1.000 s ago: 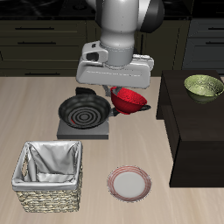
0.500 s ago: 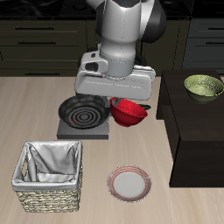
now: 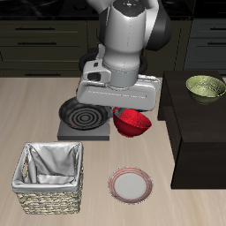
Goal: Place the red bowl on the plate
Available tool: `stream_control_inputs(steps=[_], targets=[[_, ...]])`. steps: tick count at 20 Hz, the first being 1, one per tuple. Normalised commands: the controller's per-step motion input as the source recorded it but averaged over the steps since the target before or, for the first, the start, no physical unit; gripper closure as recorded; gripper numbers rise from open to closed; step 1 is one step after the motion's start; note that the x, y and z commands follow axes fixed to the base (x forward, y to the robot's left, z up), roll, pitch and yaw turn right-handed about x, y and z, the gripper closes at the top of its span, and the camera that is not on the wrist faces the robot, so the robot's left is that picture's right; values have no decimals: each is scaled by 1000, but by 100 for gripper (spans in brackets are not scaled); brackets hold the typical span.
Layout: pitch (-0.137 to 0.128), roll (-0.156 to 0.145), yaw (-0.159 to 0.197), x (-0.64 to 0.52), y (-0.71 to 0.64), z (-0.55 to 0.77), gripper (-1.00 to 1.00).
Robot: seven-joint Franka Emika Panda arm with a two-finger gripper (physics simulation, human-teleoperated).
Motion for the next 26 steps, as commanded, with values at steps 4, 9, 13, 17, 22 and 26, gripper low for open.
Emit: stream_control_inputs(steps=[4,9,13,17,22,26], targets=[[-6,35,16,50,159,-26,100],[14,30,10,84,146,-117,100],[-4,-8,10,110,94,-54,100],[-17,-27,11,80,-66,44,100],[9,5,9,80,13,-116,100],[2,2,41,99,13,-213,100]])
